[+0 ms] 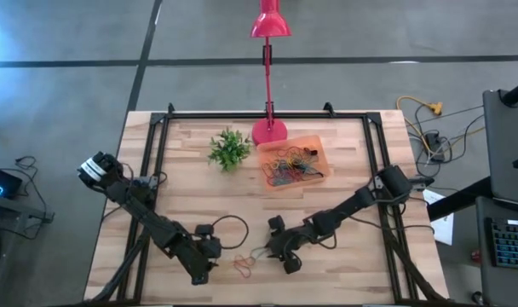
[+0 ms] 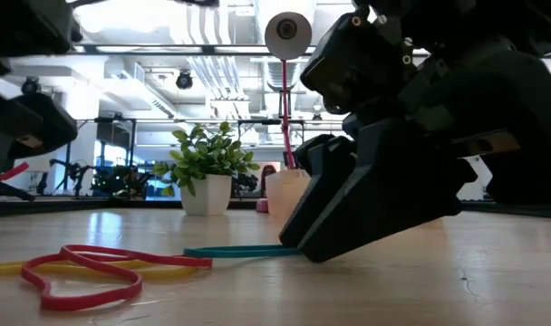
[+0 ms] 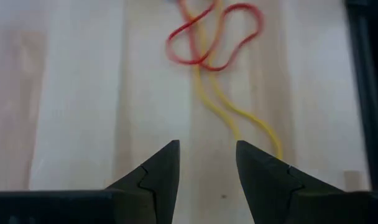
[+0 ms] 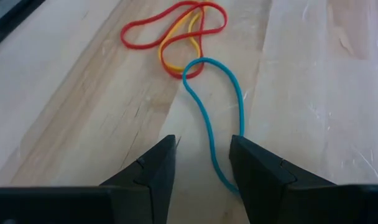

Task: Pick and place rubber bands into bin
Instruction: Put the blue rubberband into the orange container

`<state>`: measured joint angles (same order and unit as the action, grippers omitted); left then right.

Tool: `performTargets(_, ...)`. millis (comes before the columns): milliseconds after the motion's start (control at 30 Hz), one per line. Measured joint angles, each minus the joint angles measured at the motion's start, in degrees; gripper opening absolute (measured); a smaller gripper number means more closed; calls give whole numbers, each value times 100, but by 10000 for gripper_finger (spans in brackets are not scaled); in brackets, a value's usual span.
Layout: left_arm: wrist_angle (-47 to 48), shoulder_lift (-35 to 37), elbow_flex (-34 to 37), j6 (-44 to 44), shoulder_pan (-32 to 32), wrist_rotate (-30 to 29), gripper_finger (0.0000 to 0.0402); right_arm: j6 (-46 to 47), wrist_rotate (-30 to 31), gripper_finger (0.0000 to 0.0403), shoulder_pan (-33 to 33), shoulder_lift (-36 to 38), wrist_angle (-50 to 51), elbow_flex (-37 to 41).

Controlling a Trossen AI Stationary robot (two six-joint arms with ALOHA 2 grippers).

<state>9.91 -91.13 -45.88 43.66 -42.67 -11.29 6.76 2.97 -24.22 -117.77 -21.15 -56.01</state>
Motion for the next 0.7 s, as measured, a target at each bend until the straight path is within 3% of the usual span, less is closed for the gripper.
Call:
performTargets(233, -68, 9, 69, 101, 30, -752, 141, 1013, 98, 143, 53, -277, 53, -37)
performTargets(533, -91, 11, 58, 99, -165, -878, 141, 1753, 195, 143, -94, -296, 75, -34)
performTargets(700, -91, 15, 61, 83, -261, -1037, 141, 2026, 651, 127, -399, -1, 762, -13)
